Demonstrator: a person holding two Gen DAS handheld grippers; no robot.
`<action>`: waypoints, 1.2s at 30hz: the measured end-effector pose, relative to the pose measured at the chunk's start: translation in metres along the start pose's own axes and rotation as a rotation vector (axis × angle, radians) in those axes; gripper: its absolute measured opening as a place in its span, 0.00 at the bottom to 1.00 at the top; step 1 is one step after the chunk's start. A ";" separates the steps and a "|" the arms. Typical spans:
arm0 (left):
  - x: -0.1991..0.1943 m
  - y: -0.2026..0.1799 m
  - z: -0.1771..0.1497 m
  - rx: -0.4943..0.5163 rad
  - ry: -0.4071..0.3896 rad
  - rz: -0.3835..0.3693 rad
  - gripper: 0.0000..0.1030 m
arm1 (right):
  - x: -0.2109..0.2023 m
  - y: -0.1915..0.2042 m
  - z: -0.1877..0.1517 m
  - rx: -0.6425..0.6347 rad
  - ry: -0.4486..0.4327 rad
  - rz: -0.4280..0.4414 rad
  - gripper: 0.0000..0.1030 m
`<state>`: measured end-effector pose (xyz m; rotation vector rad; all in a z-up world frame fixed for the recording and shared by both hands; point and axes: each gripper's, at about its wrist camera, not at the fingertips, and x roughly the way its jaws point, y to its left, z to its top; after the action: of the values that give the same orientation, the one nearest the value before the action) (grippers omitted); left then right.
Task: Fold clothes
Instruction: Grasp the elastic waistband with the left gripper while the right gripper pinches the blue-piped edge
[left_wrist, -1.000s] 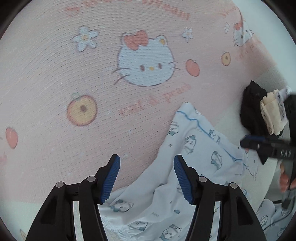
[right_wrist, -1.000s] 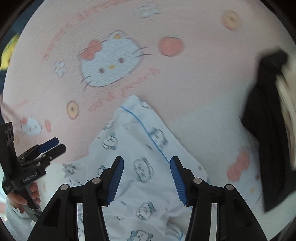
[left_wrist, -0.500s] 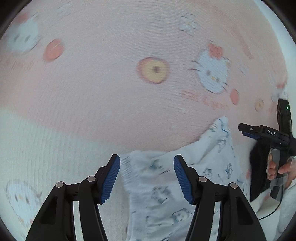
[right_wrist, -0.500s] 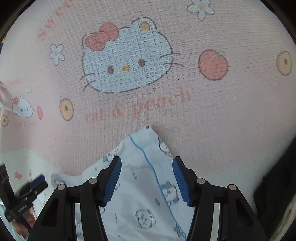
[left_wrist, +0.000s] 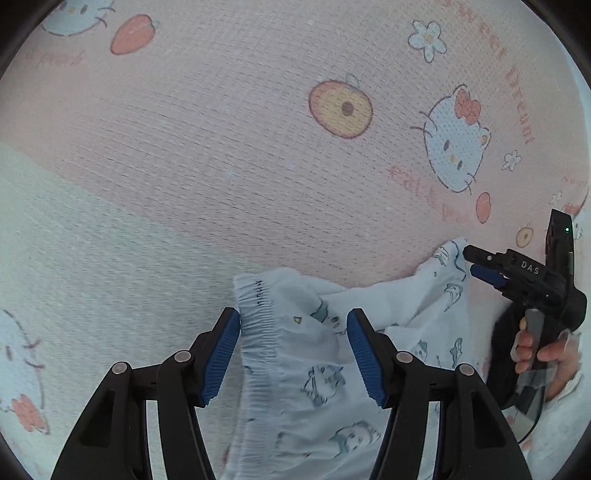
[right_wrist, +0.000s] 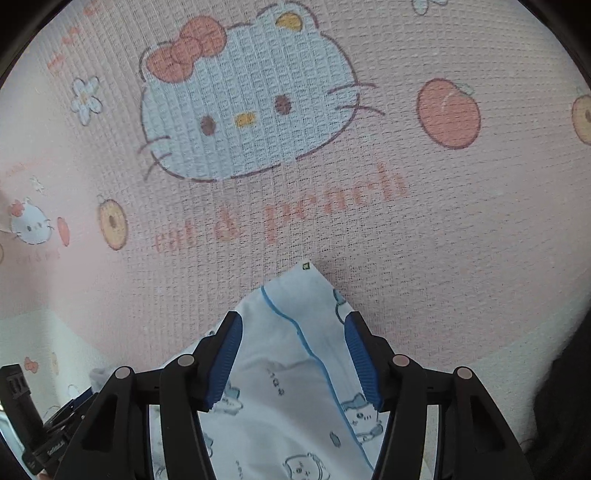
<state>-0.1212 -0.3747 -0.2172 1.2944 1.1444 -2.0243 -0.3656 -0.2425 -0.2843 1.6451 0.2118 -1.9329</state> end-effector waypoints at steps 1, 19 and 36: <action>0.003 -0.002 0.001 -0.006 0.005 -0.005 0.56 | 0.002 0.002 0.000 -0.002 -0.004 -0.020 0.55; 0.002 -0.018 0.002 0.059 -0.081 0.092 0.13 | 0.010 0.045 -0.019 -0.044 -0.133 -0.263 0.10; -0.010 -0.077 0.074 0.210 -0.207 0.053 0.12 | -0.074 -0.004 0.005 0.141 -0.323 -0.114 0.10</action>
<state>-0.2110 -0.3962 -0.1633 1.1626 0.8142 -2.2256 -0.3675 -0.2173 -0.2141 1.4039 0.0423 -2.3123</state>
